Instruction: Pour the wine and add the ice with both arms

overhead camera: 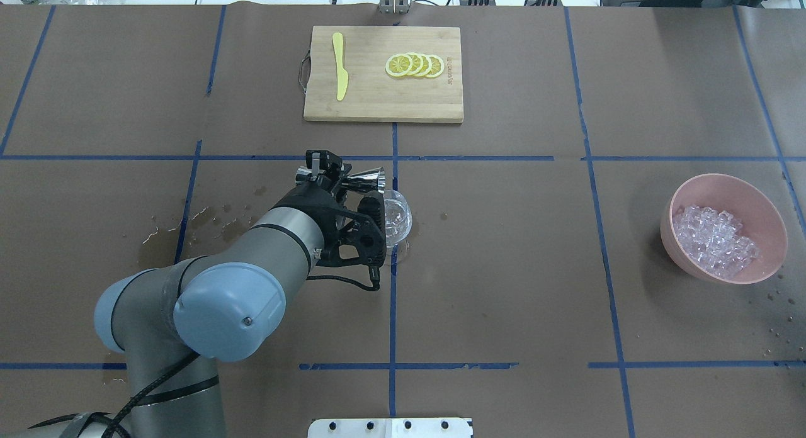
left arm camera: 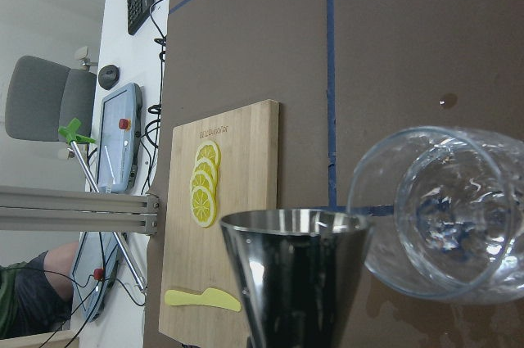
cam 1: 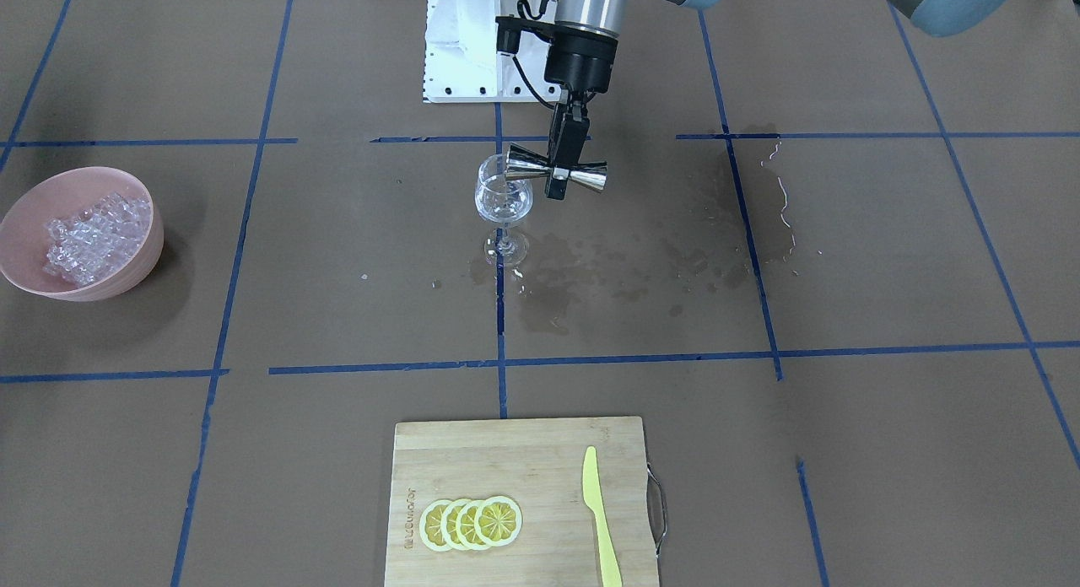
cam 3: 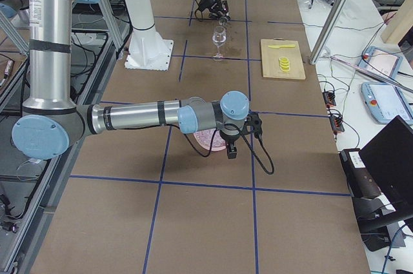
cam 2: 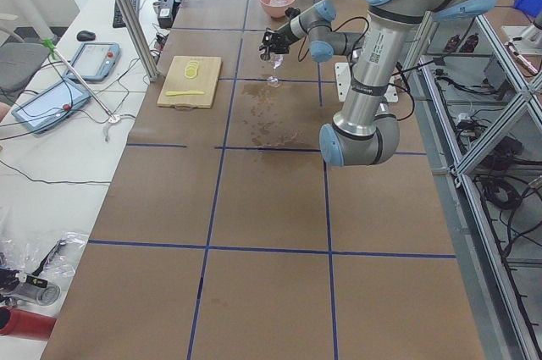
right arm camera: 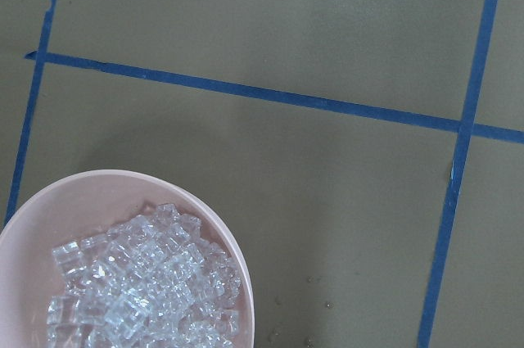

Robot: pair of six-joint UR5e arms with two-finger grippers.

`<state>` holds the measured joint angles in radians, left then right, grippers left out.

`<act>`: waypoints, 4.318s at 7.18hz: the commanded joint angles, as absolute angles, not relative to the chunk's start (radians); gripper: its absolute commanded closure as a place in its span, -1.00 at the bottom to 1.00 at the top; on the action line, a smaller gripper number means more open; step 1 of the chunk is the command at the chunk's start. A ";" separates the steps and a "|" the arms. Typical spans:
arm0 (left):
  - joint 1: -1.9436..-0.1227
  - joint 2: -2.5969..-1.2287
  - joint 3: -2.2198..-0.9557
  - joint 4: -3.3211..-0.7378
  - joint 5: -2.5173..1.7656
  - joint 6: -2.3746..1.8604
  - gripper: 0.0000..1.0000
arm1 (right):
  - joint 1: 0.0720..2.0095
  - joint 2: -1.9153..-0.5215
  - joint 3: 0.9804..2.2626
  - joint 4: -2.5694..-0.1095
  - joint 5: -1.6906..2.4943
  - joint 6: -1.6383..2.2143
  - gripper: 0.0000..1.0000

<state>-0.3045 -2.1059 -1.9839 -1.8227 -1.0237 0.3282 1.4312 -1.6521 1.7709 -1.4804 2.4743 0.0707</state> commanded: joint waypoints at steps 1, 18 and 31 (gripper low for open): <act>-0.308 -2.105 -1.994 -1.832 -1.023 0.226 1.00 | 1.430 -1.652 1.770 -1.480 2.474 0.071 -1.00; -0.186 -1.365 -1.526 -3.358 -0.714 -0.630 1.00 | 1.431 -1.637 1.769 -1.479 2.473 0.072 -1.00; -0.126 -1.436 -1.506 -3.353 -0.607 -0.632 0.72 | 1.431 -1.637 1.770 -1.480 2.474 0.077 -1.00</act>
<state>-0.1270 -1.4348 -1.5052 -3.3586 -0.6069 -0.6326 1.4312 -1.6368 1.7694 -1.4803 2.4738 0.0739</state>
